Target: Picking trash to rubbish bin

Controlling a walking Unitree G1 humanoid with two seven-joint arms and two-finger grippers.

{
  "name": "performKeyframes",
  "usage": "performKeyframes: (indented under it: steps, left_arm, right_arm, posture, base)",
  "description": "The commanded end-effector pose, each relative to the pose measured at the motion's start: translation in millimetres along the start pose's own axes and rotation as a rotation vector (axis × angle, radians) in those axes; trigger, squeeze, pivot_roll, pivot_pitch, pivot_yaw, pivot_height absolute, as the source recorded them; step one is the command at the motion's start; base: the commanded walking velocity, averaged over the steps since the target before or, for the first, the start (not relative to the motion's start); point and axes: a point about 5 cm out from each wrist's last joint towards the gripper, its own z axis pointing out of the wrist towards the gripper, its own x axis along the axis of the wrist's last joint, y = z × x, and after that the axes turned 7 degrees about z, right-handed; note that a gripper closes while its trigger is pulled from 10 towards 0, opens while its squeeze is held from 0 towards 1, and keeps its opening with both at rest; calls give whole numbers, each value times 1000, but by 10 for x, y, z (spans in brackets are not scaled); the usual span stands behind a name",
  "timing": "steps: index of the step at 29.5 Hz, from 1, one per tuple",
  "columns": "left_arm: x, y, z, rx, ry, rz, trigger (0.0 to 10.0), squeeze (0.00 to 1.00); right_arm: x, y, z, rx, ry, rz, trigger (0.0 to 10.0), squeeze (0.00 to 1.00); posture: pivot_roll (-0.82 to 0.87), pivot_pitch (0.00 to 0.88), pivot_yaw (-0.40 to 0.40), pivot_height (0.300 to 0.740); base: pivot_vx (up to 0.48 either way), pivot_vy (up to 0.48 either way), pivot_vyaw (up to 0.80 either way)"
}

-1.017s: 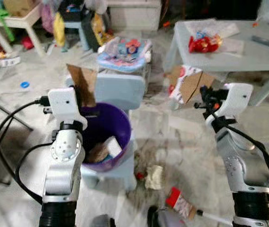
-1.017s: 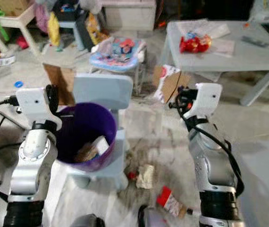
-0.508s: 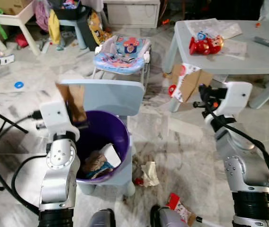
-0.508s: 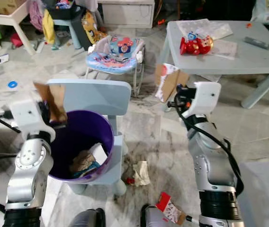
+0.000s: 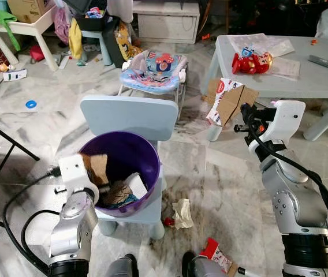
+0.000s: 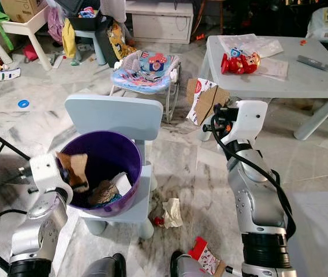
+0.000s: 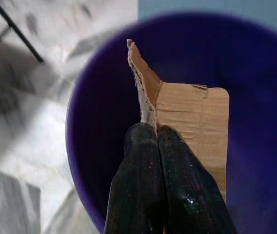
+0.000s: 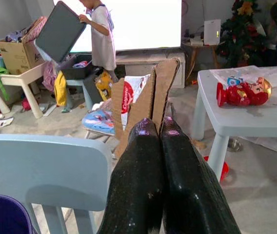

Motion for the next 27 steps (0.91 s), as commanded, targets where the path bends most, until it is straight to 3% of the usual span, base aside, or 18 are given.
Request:
performKeyframes:
  steps: [1, 2, 13, 16, 20, 27]
  left_arm:
    - [-28, -27, 26, -18, -24, 0, 627, 384]
    - [-38, -40, 40, -18, -34, -19, 10000, 1000]
    - [-67, -80, 39, -22, -51, -19, 10000, 1000]
    - [-29, -118, -11, 4, -13, 12, 10000, 1000]
    - [71, -129, -286, -12, 88, 141, 10000, 1000]
    - [47, -306, -621, 43, 124, 190, 10000, 1000]
  right_arm:
    - [52, -5, -23, 9, 13, -10, 0, 0]
    - [56, 1, -25, 9, 13, -11, 0, 0]
    - [29, -17, -34, 10, 4, -6, 0, 0]
    - [17, -30, -31, 14, 0, 4, 0, 0]
    - [-166, -120, 17, 52, -64, 60, 0, 0]
    - [-369, -302, 93, 102, -96, 81, 0, 0]
  posture:
    - [37, 233, -52, 740]
    - [34, 234, -54, 740]
    - [40, 242, -55, 740]
    - [63, 248, -55, 740]
    - [124, 250, -54, 740]
    - [210, 254, -53, 740]
  base:
    - [0, 0, 0]
    - [0, 0, 0]
    - [0, 0, 0]
    - [0, 0, 0]
    - [0, 0, 0]
    - [0, 0, 74]
